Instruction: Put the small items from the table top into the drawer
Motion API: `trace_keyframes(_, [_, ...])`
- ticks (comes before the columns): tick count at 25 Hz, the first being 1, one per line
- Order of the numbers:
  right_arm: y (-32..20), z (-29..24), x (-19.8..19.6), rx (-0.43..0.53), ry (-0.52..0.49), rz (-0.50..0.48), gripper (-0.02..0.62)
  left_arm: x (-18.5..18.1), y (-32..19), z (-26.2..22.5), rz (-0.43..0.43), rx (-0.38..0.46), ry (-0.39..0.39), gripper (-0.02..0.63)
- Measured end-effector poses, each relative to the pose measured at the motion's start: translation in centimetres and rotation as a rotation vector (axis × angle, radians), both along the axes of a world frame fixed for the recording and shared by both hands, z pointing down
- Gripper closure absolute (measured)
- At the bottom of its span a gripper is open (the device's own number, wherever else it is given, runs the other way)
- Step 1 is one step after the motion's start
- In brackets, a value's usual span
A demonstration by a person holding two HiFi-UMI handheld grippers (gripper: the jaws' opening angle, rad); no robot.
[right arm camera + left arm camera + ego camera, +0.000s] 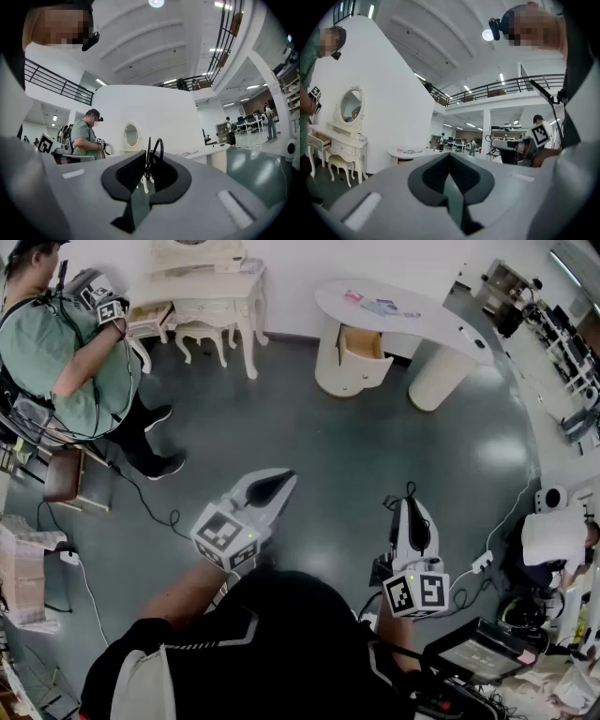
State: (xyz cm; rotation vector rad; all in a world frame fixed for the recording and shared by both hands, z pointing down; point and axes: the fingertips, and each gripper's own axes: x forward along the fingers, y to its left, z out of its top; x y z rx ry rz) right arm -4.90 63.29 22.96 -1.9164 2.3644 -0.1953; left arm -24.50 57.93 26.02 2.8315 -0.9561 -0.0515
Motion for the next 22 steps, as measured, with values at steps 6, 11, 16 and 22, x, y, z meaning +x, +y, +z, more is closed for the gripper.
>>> trace_keyframes(6, [-0.3,0.2,0.0,0.000,-0.003,0.008,0.565,-0.2,-0.3,0.1,0.002,-0.001,0.002,0.606])
trace_keyframes(11, [-0.7,-0.1,-0.7,0.006,-0.003,0.006,0.564,-0.8,-0.9,0.2,0.005,-0.005,0.007,0.606])
trace_keyframes(16, [-0.9,-0.5,-1.1,0.021,-0.022,0.017,0.563,-1.4,-1.2,0.4,0.012,-0.007,0.013,0.606])
trace_keyframes(22, [-1.8,-0.3,-1.8,0.014,-0.031,0.042,0.563,-2.4,-2.3,0.6,0.024,-0.007,0.018,0.606])
